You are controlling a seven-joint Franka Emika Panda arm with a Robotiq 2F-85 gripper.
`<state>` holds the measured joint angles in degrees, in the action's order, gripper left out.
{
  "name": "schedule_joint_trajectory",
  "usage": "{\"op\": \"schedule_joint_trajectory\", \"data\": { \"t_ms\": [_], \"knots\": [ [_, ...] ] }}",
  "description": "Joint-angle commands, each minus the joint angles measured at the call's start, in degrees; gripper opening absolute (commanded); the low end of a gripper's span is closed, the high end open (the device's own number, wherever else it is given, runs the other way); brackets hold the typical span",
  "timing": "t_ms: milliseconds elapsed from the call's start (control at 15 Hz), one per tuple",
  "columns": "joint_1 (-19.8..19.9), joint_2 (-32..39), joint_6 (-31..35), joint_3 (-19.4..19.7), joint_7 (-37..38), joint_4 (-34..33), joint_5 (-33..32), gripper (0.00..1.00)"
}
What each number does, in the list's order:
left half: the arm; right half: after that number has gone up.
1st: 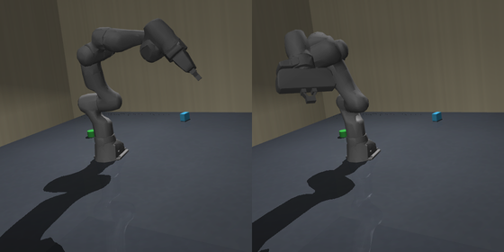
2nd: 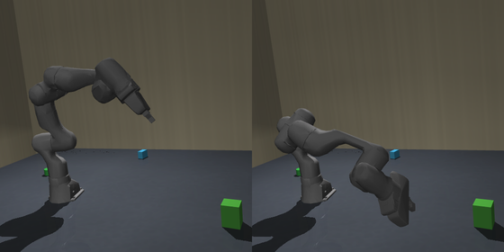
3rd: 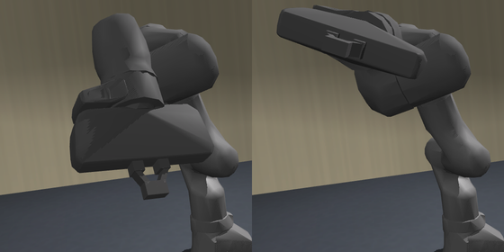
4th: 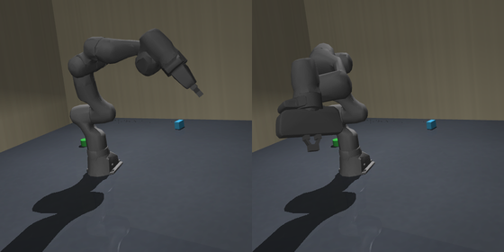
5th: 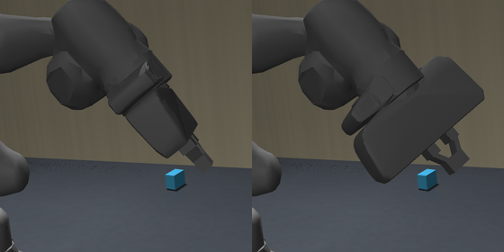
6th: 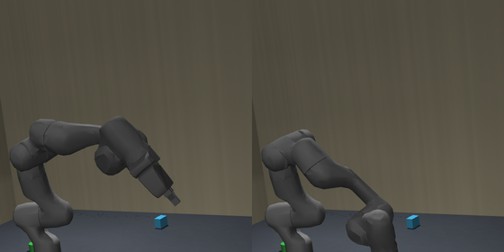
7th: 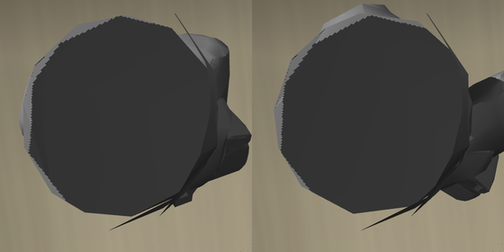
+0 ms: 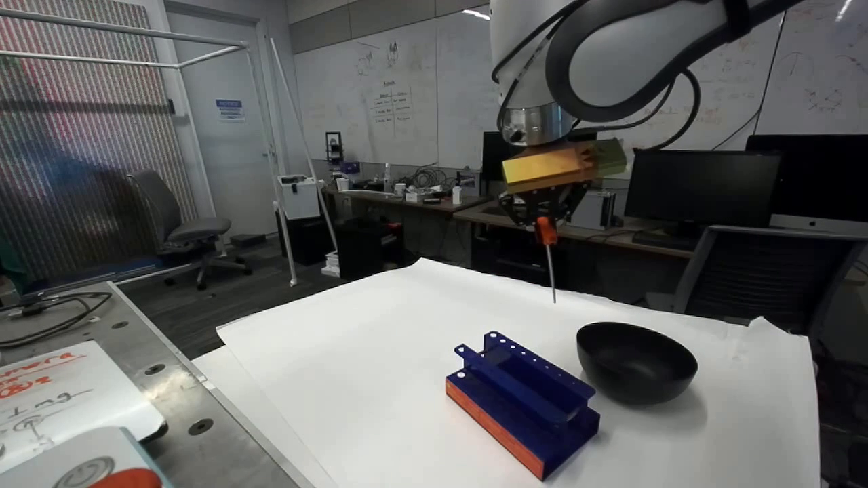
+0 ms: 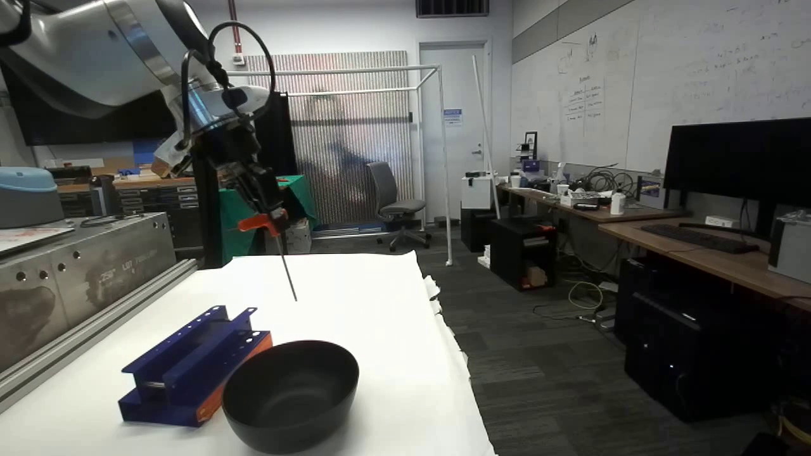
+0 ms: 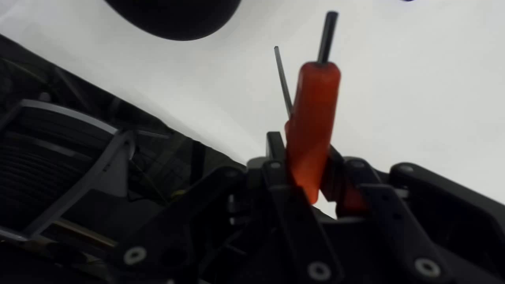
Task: Pick up the orange object tool and put it in the bowl
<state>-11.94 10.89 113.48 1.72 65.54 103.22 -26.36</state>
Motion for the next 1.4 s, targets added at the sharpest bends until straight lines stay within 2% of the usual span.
{"op": "schedule_joint_trajectory", "data": {
  "t_ms": [0, 333, 733, 800, 867, 1000, 1200, 1333],
  "knots": [
    [2.19, 2.79, -7.74, 0.05, -0.81, -2.52, -2.93, 0.13],
    [4.79, 10.26, -15.02, 0.09, -5.6, -4.8, 0.61, 0.13],
    [5.27, 18.25, -14.8, 0.87, -6.73, -7.84, 3.18, 0.14],
    [5.23, 19.27, -15.18, 0.97, -7.05, -8.52, 3.69, 0.25],
    [5.15, 19.97, -15.32, 1.09, -7.32, -8.98, 3.99, 0.47],
    [5.07, 20.84, -15.31, 1.26, -7.65, -9.77, 5.04, 0.51],
    [5.94, 19.44, -13.21, 0.53, -11.09, -9.34, 8.03, 0.73],
    [7.04, 15.54, -9.04, -0.21, -14.24, -6.76, 11.63, 0.89]
  ]
}}
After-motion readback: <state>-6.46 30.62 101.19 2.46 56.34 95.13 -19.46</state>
